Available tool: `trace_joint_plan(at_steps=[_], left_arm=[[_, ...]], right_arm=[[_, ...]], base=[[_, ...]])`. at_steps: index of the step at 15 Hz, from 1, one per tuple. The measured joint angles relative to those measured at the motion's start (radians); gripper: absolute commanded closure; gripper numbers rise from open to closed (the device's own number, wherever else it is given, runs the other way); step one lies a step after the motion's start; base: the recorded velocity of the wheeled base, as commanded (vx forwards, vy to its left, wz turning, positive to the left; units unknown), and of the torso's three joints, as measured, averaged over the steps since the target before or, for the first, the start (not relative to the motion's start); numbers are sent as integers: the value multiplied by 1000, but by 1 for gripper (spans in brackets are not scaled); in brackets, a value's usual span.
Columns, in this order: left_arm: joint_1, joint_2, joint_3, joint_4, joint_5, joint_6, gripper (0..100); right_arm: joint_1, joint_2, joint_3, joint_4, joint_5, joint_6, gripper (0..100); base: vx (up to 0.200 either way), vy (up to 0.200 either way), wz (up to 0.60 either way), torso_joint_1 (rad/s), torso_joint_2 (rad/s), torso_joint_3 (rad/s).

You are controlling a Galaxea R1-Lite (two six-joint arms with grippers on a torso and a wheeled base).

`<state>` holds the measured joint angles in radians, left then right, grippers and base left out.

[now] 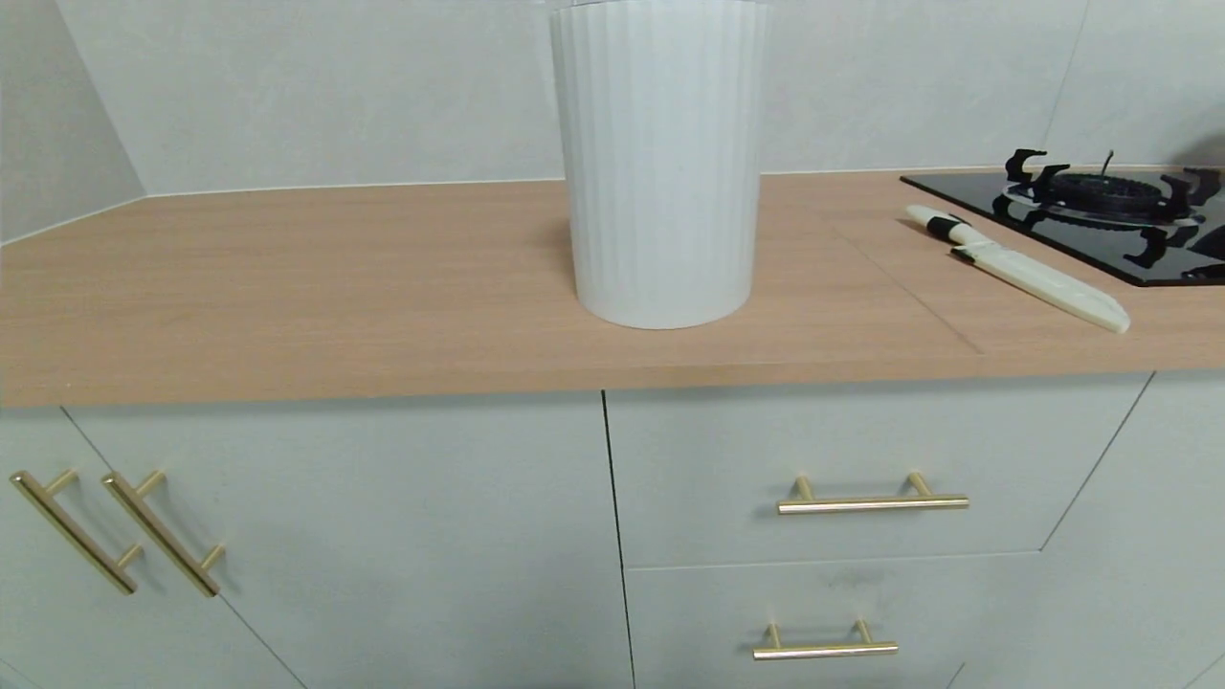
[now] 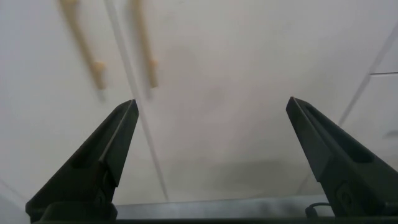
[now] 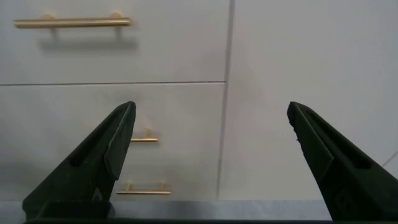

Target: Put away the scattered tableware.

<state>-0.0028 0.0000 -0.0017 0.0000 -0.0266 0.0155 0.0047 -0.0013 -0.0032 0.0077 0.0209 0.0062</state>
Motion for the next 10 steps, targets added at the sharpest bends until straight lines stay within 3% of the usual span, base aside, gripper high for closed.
trace_joint_plan(at_steps=[6,10], left_arm=[[0,0,0,2,1,-1,0],[-1,0,0,2,1,-2,0]], right_arm=[[0,0,0,0,0,0,0],[-1,0,0,0,0,0,0]], base=[[0,0,0,1,-9,-5],[0,0,0,27,-215,-300]])
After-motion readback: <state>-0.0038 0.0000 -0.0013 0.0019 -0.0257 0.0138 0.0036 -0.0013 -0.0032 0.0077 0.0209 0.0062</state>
